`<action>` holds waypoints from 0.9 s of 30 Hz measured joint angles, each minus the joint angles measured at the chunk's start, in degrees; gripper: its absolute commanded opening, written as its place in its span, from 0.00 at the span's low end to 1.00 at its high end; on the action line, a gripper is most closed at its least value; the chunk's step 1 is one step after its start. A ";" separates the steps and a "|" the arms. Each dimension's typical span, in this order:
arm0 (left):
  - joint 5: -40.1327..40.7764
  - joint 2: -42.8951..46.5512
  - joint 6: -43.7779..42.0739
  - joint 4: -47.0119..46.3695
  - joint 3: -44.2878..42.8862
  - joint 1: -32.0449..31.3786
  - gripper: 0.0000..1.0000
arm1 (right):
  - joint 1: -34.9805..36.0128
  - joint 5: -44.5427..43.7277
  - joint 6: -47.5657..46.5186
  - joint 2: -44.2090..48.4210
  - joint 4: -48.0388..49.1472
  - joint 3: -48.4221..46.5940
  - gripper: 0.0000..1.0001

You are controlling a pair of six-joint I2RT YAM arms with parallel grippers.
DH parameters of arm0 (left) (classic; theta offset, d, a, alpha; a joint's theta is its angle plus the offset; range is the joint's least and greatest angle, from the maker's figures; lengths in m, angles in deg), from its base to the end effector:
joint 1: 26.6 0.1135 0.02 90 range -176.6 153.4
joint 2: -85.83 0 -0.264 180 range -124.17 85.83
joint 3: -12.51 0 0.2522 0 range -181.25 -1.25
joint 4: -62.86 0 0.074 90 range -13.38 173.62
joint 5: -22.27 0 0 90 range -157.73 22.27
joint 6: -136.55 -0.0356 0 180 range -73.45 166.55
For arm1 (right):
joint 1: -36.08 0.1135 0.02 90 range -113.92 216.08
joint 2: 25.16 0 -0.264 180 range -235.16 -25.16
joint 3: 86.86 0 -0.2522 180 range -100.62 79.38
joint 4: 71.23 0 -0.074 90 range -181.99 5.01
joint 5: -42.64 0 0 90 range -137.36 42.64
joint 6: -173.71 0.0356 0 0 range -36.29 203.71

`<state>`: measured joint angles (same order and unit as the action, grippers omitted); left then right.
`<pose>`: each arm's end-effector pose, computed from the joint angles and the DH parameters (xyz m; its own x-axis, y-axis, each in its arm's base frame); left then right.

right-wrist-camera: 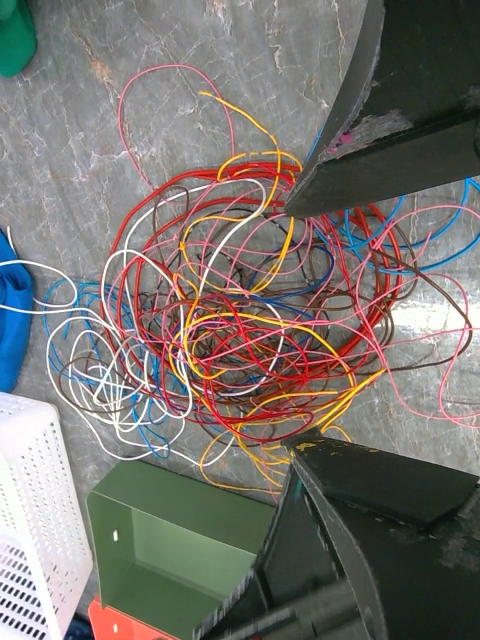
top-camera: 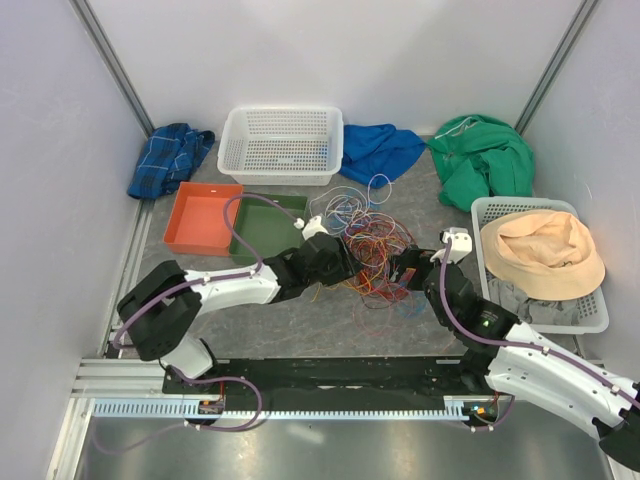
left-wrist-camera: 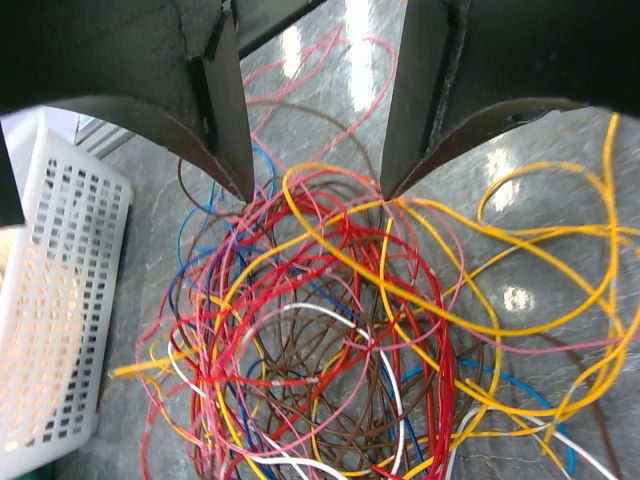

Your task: Untangle the cables

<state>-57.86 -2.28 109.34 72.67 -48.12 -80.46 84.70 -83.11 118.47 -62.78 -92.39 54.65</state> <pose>0.1947 -0.2563 0.1949 -0.7994 -0.3910 -0.4561 0.0093 0.7512 -0.6601 0.1211 0.1060 0.2428 -0.3290 0.3265 -0.8861 -0.0720 0.9269 0.3683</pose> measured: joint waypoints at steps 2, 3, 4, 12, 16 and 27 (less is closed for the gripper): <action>0.00 -1.62 0.92 -1.05 -0.31 0.00 0.56 | 0.00 -0.17 0.00 0.09 0.00 0.04 0.98; -0.02 -2.47 1.27 -1.51 -0.48 0.00 0.56 | 0.00 -0.20 0.00 0.09 0.00 0.07 0.98; -0.02 -3.17 1.49 -1.92 -0.66 0.00 0.54 | -0.02 -0.20 0.00 0.07 -0.07 0.11 0.98; -0.15 -7.04 2.32 -3.69 -3.87 0.00 0.19 | -0.02 -0.59 -0.04 0.09 -0.66 0.44 0.98; -0.11 -7.32 2.29 -3.76 -4.61 0.00 0.02 | -0.02 -0.61 -0.04 0.22 -1.11 0.59 0.98; 1.05 1.75 -9.05 13.44 -13.33 0.00 0.02 | -0.02 -0.76 -0.04 3.26 -1.84 0.59 0.98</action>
<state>-56.81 -0.53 100.29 86.11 -61.45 -80.46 84.68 -83.87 118.43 -59.53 -94.23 55.24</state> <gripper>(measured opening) 0.031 0.979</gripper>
